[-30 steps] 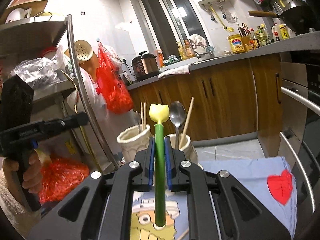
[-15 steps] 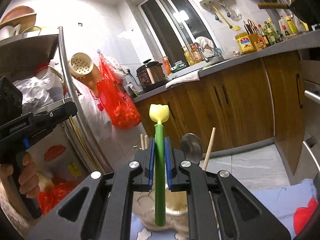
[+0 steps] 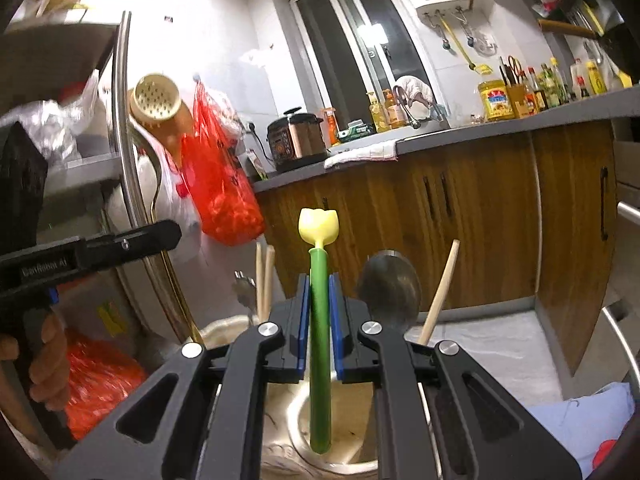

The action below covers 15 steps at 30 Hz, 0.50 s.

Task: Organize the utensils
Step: 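Lift the gold fork and green spoon and carry them above the ceramic holder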

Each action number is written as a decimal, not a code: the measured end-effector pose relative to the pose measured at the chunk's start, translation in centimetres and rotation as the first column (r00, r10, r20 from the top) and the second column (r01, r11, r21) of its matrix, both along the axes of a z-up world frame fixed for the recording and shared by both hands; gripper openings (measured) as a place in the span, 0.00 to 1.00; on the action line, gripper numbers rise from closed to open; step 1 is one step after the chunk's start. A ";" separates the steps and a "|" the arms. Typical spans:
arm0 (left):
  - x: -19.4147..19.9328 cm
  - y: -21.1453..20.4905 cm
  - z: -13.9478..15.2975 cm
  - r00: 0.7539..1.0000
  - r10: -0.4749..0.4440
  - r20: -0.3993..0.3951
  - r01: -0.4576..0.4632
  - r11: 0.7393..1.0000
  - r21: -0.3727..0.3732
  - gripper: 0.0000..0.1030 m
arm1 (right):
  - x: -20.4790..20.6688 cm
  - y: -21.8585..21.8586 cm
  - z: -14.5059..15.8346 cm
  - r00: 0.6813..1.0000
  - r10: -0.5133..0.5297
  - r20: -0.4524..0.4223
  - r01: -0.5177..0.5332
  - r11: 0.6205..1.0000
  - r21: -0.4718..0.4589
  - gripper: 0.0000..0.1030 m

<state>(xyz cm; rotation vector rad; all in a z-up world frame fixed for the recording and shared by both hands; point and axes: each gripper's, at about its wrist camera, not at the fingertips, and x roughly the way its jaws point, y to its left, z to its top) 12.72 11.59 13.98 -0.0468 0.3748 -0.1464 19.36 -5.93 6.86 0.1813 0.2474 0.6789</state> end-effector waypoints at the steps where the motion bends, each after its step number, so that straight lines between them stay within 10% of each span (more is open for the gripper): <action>1: 0.0 0.0 -0.2 1.000 -0.005 -0.004 0.005 1.000 -0.003 0.06 | -0.1 0.1 -0.2 1.000 -0.003 0.005 0.003 1.000 -0.016 0.09; 15: 0.0 0.2 -3.0 0.997 -0.049 -0.061 0.048 0.999 -0.005 0.06 | -3.3 0.7 -1.8 0.992 0.007 0.124 0.018 0.980 -0.198 0.09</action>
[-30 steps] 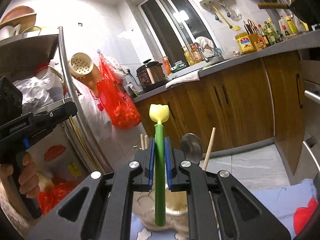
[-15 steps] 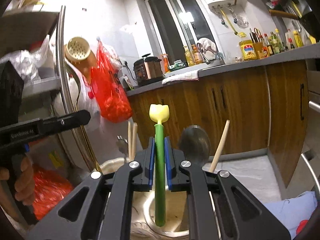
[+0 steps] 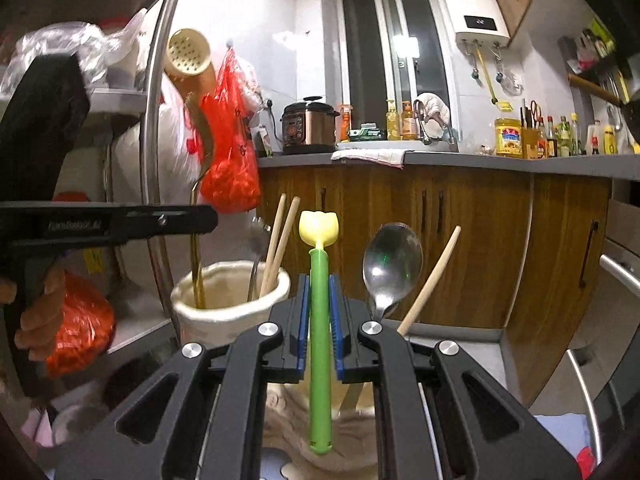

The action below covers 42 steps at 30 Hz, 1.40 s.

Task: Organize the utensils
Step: 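Lift the gold fork and green spoon and carry them above the ceramic holder, then lower gold fork into larger cup with left tool while right tool lowers green spoon toward smaller cup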

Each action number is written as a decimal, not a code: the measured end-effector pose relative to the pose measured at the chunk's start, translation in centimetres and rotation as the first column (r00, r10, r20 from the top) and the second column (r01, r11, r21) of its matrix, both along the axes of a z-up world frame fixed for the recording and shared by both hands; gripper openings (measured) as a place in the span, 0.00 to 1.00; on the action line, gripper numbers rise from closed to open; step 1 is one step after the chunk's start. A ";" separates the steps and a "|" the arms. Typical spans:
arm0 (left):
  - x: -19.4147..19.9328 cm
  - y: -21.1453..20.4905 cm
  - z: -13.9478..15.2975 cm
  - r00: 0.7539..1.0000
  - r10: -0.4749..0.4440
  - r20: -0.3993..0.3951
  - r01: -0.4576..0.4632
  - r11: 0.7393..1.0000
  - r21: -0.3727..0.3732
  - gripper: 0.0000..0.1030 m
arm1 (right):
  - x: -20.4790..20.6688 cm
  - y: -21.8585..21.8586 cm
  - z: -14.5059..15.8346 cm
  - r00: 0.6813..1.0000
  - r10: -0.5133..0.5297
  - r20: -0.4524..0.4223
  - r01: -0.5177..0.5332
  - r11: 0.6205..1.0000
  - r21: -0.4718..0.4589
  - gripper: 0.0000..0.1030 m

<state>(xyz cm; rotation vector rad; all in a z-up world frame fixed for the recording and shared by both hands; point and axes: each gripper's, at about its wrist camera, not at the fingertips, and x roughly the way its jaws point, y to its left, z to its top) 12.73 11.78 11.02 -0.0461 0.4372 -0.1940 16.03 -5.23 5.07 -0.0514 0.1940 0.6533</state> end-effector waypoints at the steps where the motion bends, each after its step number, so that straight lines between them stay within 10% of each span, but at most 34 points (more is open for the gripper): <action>1: 0.0 0.0 -0.1 1.000 -0.002 -0.003 0.002 1.000 0.000 0.06 | -0.1 0.1 -0.2 1.000 -0.004 0.000 0.004 1.000 -0.015 0.09; 42: 1.4 -0.4 -2.9 0.995 -0.036 -0.092 0.038 0.999 0.019 0.06 | 3.4 -2.8 -1.3 0.929 0.116 -0.352 -0.060 0.984 0.166 0.10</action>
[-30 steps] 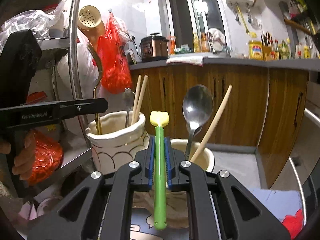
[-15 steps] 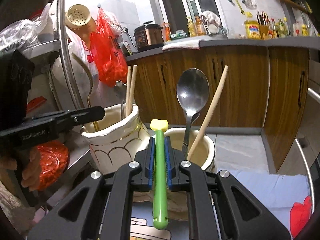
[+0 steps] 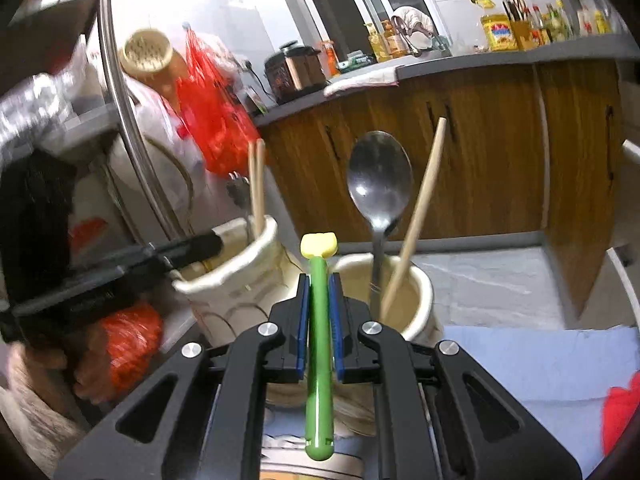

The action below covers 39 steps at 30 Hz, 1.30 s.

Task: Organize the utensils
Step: 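Lower gold fork into larger cup with left tool while right tool lowers green spoon toward smaller cup, then release gold fork in larger cup with left tool while right tool releases green spoon in smaller cup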

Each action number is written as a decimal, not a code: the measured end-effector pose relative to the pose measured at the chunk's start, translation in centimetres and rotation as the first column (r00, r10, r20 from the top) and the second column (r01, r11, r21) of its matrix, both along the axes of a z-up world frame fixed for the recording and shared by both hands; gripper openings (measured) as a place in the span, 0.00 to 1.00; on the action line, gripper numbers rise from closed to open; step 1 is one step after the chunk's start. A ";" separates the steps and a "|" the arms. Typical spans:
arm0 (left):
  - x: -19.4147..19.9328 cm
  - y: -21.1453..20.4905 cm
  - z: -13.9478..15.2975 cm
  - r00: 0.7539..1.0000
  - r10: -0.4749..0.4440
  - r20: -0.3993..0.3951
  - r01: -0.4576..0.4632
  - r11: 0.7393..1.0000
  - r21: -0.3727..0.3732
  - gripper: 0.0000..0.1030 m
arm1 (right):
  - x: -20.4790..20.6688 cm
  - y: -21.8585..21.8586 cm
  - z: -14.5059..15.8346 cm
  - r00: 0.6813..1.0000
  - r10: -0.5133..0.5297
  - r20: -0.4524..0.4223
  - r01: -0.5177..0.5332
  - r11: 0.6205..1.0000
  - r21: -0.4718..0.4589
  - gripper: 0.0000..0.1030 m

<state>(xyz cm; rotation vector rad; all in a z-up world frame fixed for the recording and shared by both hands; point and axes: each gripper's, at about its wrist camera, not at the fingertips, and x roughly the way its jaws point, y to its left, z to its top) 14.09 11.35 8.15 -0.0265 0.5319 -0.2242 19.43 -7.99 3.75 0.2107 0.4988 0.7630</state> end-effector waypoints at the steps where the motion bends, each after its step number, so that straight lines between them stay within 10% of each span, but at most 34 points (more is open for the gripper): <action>1: 0.0 0.0 0.0 1.000 0.001 0.001 -0.001 1.000 0.000 0.06 | 0.4 -0.5 0.1 1.000 0.013 -0.007 -0.012 0.998 0.057 0.10; 10: 0.0 -0.1 -0.1 1.000 -0.004 0.006 0.004 1.000 0.002 0.06 | 3.0 -1.7 -0.2 0.998 0.028 -0.054 -0.014 0.972 0.235 0.10; 26: 0.1 -0.3 0.0 1.000 -0.012 0.015 0.012 1.000 0.003 0.06 | 2.0 2.4 -0.7 0.978 -0.070 0.194 0.059 0.996 0.060 0.10; 39: 0.0 -0.5 -0.1 1.000 -0.018 0.013 0.018 1.000 0.008 0.06 | 1.0 0.6 -0.1 0.975 -0.093 0.199 0.083 0.995 0.058 0.09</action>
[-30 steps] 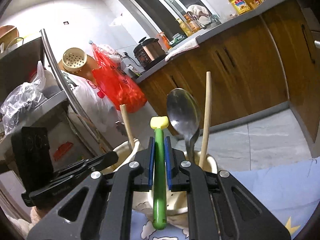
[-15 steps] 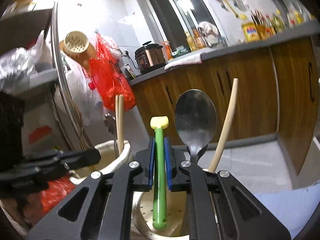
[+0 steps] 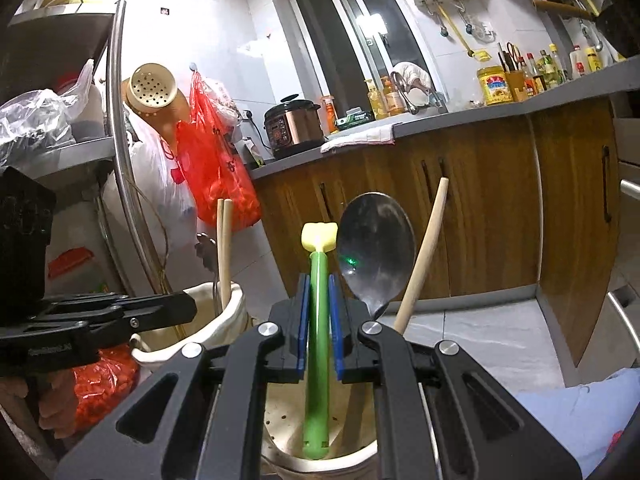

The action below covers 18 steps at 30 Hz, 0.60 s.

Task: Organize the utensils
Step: 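Release gold fork in larger cup with left tool while right tool releases green spoon in smaller cup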

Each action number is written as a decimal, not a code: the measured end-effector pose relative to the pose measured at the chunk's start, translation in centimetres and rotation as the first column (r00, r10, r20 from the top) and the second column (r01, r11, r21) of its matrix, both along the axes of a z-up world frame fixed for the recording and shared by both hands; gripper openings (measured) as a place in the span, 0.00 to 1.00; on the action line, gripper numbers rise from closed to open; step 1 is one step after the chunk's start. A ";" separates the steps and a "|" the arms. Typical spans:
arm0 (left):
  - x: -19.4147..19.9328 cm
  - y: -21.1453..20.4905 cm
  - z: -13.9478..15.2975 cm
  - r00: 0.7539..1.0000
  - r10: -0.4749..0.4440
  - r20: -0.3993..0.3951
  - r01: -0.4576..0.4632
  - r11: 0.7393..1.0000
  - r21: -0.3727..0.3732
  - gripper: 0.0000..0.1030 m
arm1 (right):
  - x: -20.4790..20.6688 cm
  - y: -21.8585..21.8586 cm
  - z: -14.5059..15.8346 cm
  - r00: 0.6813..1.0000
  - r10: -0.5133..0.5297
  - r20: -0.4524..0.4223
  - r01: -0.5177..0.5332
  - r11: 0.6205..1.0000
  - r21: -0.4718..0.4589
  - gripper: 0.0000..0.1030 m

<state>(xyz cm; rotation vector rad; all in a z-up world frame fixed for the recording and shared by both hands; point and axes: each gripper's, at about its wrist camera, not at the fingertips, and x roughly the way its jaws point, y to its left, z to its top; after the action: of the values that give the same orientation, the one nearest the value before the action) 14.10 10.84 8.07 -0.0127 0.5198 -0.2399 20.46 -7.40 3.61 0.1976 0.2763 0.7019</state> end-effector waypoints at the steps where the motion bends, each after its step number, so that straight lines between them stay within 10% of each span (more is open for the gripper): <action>1: 0.0 0.0 0.0 1.000 -0.001 0.000 0.001 1.000 -0.001 0.06 | -0.2 -0.2 0.1 1.000 0.002 0.001 -0.002 1.000 0.001 0.09; 18: -0.4 -0.1 -0.1 1.000 0.010 0.006 -0.010 1.000 0.007 0.06 | -2.3 -0.6 -0.8 0.999 0.025 -0.031 -0.027 0.996 -0.083 0.09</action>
<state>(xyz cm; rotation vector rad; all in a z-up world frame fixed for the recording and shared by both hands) 13.65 10.79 7.98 -0.0079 0.5144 -0.2287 18.11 -8.02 2.82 0.1256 0.3368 0.7121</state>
